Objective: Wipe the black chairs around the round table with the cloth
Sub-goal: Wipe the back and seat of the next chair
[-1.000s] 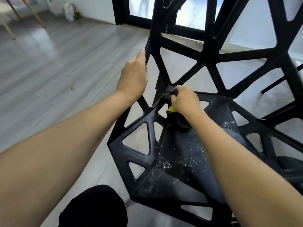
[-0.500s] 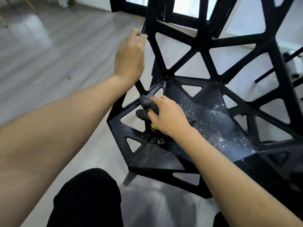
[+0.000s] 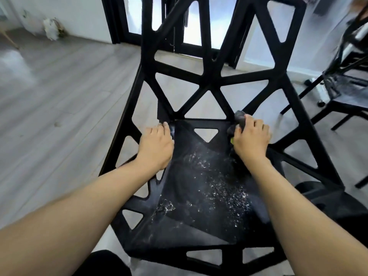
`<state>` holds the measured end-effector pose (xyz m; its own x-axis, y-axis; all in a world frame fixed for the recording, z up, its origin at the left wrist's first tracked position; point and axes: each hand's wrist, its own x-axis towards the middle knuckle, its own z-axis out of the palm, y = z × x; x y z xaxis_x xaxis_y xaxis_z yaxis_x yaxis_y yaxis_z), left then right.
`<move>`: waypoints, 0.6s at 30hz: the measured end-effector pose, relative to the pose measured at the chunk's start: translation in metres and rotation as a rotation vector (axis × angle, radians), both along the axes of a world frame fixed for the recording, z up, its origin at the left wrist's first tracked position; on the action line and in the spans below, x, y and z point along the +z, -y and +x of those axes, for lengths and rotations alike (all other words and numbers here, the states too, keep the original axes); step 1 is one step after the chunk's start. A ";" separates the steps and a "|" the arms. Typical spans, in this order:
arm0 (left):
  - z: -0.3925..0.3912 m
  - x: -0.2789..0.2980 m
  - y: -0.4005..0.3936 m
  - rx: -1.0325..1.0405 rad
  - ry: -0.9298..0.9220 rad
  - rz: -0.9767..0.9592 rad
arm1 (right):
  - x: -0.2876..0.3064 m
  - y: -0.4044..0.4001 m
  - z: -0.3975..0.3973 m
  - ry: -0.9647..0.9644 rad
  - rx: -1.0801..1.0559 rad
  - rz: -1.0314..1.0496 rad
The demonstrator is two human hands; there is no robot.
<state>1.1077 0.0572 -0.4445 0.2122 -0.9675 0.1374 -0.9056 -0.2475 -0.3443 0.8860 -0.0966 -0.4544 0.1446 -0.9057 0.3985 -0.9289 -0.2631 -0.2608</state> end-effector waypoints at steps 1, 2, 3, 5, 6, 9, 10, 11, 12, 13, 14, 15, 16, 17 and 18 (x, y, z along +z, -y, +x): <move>-0.005 -0.001 0.002 0.025 -0.014 0.024 | -0.014 0.010 0.002 -0.054 0.037 0.046; -0.008 -0.003 0.005 0.045 -0.034 0.022 | -0.024 0.016 0.005 -0.081 0.076 0.066; -0.008 -0.005 0.006 0.066 -0.047 0.015 | -0.032 0.019 0.008 -0.070 0.110 0.064; -0.005 -0.010 0.008 0.080 -0.081 0.005 | -0.034 0.018 0.017 0.014 0.184 0.067; -0.003 -0.012 0.009 0.079 -0.082 0.010 | -0.032 0.015 0.027 0.063 0.250 0.082; -0.001 -0.012 0.009 0.085 -0.084 0.039 | -0.024 -0.014 0.085 0.135 0.502 0.136; -0.002 -0.011 0.009 0.087 -0.099 0.041 | -0.025 -0.024 0.107 0.154 0.557 0.131; -0.002 -0.010 0.008 0.093 -0.116 0.041 | -0.024 -0.032 0.123 0.180 0.583 0.119; -0.002 -0.009 0.008 0.097 -0.120 0.038 | -0.023 -0.036 0.132 0.200 0.595 0.113; -0.001 -0.008 0.008 0.093 -0.113 0.041 | -0.024 -0.035 0.134 0.186 0.596 0.112; 0.000 -0.008 0.008 0.087 -0.103 0.045 | -0.024 -0.030 0.131 0.146 0.609 0.105; 0.000 -0.008 0.007 0.089 -0.087 0.045 | -0.022 -0.024 0.126 0.083 0.627 0.086; 0.001 -0.009 0.007 0.091 -0.070 0.041 | -0.020 -0.019 0.123 0.004 0.637 0.056; 0.001 -0.010 0.007 0.089 -0.061 0.037 | -0.018 -0.015 0.120 -0.074 0.630 0.029; 0.003 -0.012 0.007 0.084 -0.051 0.028 | -0.017 -0.012 0.117 -0.128 0.605 0.004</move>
